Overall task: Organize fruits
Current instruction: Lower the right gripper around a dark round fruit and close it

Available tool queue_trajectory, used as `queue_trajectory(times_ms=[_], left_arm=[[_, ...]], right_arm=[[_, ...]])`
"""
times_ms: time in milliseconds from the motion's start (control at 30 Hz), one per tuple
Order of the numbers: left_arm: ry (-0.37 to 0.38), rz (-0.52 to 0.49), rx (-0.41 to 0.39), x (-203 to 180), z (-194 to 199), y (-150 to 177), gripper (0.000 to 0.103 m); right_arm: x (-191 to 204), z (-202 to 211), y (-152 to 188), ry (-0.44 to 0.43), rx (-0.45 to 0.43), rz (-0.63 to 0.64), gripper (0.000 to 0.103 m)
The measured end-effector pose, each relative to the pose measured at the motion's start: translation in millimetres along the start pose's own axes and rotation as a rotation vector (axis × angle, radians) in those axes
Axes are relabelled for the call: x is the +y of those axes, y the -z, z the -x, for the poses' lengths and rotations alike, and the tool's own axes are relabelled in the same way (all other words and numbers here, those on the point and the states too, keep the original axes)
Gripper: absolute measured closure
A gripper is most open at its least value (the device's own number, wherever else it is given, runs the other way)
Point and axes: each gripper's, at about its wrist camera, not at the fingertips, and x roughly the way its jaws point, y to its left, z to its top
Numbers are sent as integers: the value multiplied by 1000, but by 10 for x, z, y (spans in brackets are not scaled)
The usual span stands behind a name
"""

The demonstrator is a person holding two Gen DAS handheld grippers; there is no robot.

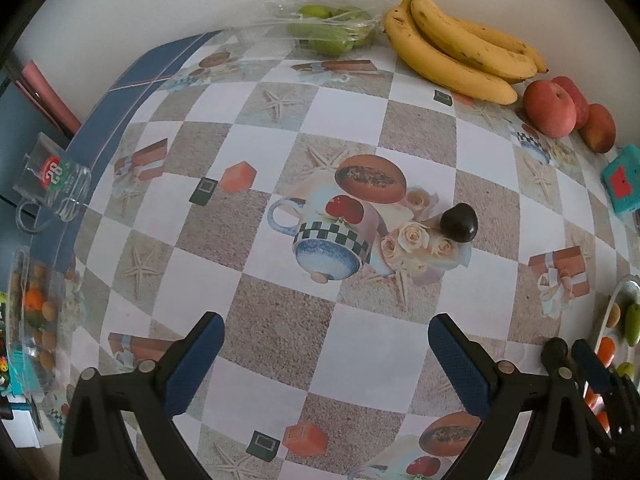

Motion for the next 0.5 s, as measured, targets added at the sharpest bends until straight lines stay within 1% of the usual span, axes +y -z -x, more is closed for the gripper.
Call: queue_trajectory(times_ms=[100, 167, 367, 500], left_arm=[[1, 2, 0, 5, 0, -2, 0], [1, 2, -1, 8, 0, 0, 0], [1, 2, 0, 14, -5, -1, 0], [5, 10, 2, 42, -13, -4, 0]], right_arm=[[10, -35, 1, -1, 11, -1, 66], [8, -65, 10, 7, 19, 1, 72], [-28, -64, 17, -4, 17, -17, 77], [-32, -48, 12, -17, 17, -23, 77]])
